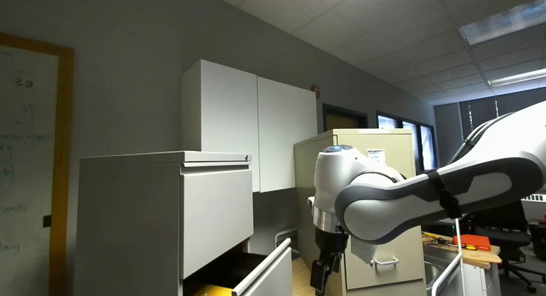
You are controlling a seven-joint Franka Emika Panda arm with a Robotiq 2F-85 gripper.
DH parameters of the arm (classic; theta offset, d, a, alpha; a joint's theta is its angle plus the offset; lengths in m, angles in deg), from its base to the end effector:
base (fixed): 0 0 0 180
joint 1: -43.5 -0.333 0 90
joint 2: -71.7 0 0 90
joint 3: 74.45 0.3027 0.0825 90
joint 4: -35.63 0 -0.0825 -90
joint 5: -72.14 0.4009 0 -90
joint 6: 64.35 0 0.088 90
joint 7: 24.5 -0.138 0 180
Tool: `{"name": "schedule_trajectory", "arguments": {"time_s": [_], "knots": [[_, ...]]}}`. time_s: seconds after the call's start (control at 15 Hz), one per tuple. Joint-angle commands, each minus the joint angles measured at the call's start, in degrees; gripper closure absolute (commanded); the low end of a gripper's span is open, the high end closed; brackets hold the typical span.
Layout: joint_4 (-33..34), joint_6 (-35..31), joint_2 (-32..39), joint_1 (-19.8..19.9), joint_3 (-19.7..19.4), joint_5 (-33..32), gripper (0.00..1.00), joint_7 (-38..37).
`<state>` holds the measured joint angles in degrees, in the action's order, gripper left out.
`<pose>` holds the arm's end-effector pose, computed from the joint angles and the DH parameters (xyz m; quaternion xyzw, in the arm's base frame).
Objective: Close the bottom drawer on the left
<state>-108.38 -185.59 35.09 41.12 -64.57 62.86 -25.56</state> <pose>0.4055 0.0763 0.4695 0.9784 0.1190 0.1265 0.1122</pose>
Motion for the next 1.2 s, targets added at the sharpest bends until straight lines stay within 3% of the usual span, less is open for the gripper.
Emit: {"name": "schedule_trajectory", "arguments": {"time_s": [0.0,0.13,0.6,0.73,1.13], "knots": [[1.0,-7.9,4.2,3.3,-0.7,-5.7,0.25,-2.8],[1.4,-13.4,7.0,5.1,-1.6,-7.0,0.3,-3.9],[4.1,-29.2,16.5,5.8,-7.5,-0.7,0.85,-3.2],[5.6,-32.8,18.4,5.3,-9.0,2.3,0.95,-2.4],[11.7,-40.1,24.1,2.2,-12.0,12.0,0.91,0.6]]}}
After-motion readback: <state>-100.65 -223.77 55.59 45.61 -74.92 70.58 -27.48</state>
